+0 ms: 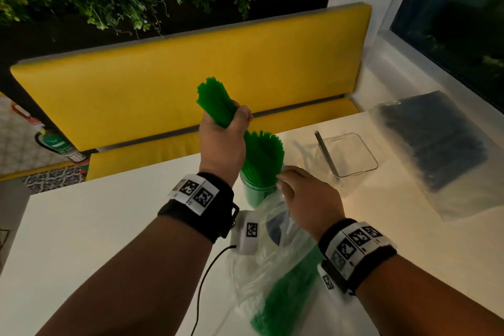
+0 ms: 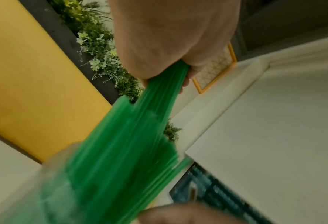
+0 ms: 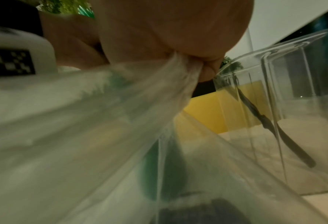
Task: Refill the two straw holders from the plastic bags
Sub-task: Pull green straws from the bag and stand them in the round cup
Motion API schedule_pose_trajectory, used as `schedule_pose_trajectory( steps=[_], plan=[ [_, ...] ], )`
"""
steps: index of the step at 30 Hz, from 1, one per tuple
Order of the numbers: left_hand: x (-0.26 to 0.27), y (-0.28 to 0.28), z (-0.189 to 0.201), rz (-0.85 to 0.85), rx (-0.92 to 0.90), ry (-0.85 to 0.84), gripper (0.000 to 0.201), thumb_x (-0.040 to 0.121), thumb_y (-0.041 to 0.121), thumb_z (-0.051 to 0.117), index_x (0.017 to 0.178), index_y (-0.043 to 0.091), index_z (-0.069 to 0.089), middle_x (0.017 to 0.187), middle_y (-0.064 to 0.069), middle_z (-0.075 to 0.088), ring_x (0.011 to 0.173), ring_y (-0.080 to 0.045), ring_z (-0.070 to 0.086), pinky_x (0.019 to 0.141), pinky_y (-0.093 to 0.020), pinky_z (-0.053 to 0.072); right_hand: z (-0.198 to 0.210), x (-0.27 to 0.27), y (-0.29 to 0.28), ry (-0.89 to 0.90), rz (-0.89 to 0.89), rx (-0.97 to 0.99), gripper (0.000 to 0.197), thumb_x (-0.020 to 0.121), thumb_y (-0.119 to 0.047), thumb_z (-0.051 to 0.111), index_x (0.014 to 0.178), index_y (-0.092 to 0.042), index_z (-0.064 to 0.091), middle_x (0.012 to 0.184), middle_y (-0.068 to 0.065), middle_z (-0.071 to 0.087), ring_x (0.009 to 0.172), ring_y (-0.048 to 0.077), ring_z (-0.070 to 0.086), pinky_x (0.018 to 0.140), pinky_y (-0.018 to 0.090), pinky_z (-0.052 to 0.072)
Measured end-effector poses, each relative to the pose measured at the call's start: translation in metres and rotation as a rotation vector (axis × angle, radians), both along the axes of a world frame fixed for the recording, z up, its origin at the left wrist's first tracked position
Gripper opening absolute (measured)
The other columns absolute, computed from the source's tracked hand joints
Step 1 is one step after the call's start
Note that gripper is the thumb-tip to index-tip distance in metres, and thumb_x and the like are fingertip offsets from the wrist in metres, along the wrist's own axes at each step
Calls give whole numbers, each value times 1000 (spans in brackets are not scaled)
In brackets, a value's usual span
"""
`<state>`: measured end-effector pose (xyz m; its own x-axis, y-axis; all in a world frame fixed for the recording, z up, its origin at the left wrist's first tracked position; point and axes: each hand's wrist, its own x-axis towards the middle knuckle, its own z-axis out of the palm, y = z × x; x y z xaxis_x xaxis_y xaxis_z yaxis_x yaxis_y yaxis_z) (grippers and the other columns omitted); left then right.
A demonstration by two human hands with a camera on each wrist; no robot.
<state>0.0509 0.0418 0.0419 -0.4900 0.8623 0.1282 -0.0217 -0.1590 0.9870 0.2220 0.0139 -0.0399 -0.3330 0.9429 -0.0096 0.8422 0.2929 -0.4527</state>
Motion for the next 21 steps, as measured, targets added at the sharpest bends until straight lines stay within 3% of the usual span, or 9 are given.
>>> schedule_pose_trajectory(
  steps=[3, 6, 8, 11, 13, 15, 16, 18, 21],
  plan=[
    [0, 1, -25, -23, -147, 248, 16, 90, 28, 70, 88, 12, 65, 76, -6, 67, 65, -17, 63, 58, -32, 53, -1, -2, 1, -10, -10, 4, 25, 100, -39, 42, 117, -34, 59, 128, -19, 56, 97, 15, 66, 76, 34, 54],
    [-4, 1, -47, -127, -291, 414, 23, 83, 40, 74, 80, 23, 59, 89, -12, 67, 78, -25, 67, 65, -37, 57, -1, -3, 2, -19, -22, 21, 22, 100, -39, 42, 112, -32, 59, 122, -17, 56, 90, 15, 65, 71, 33, 52],
    [-11, 0, -46, -249, -347, 344, 31, 81, 38, 79, 98, 19, 61, 99, -6, 71, 88, -17, 70, 70, -27, 57, -2, -3, 3, -18, -26, 27, 22, 99, -40, 43, 109, -31, 60, 121, -16, 56, 89, 15, 65, 68, 33, 52],
    [-26, -3, -34, -451, -351, 266, 80, 69, 42, 87, 134, 21, 46, 127, 3, 62, 116, -13, 61, 92, -34, 54, -5, -3, 4, 0, -26, 39, 20, 99, -39, 45, 106, -31, 62, 116, -15, 57, 86, 15, 64, 64, 32, 50],
    [-32, -4, -20, -387, -329, 292, 93, 72, 50, 81, 147, 34, 29, 146, 6, 42, 132, -11, 44, 103, -38, 45, -6, -3, 4, 15, -29, 50, 19, 99, -38, 46, 104, -30, 62, 115, -14, 58, 85, 15, 64, 63, 32, 51],
    [-29, -4, -6, -293, -199, 367, 83, 84, 53, 70, 151, 36, 24, 155, 7, 32, 141, -10, 32, 111, -39, 37, -7, -4, 3, 21, -33, 53, 19, 99, -38, 47, 104, -29, 63, 115, -14, 58, 85, 16, 64, 63, 32, 51],
    [-24, -3, -4, -274, -129, 460, 78, 90, 53, 63, 153, 34, 22, 158, 8, 28, 145, -9, 27, 114, -35, 32, -7, -4, 4, 21, -33, 53, 20, 99, -38, 47, 104, -29, 63, 115, -14, 59, 85, 16, 64, 63, 32, 51],
    [-12, 0, -10, -321, -56, 867, 71, 97, 55, 50, 155, 24, 23, 161, 1, 25, 149, -14, 21, 118, -32, 23, -7, -5, 4, 20, -34, 50, 20, 99, -38, 46, 104, -29, 62, 114, -13, 59, 85, 17, 63, 62, 32, 51],
    [1, 3, -35, -532, -135, 1447, 70, 95, 62, 26, 151, 21, 36, 158, -6, 36, 147, -29, 28, 119, -48, 23, -5, -5, 4, 32, -34, 36, 19, 98, -38, 45, 105, -30, 60, 111, -12, 58, 84, 18, 63, 62, 34, 51]
  ],
)
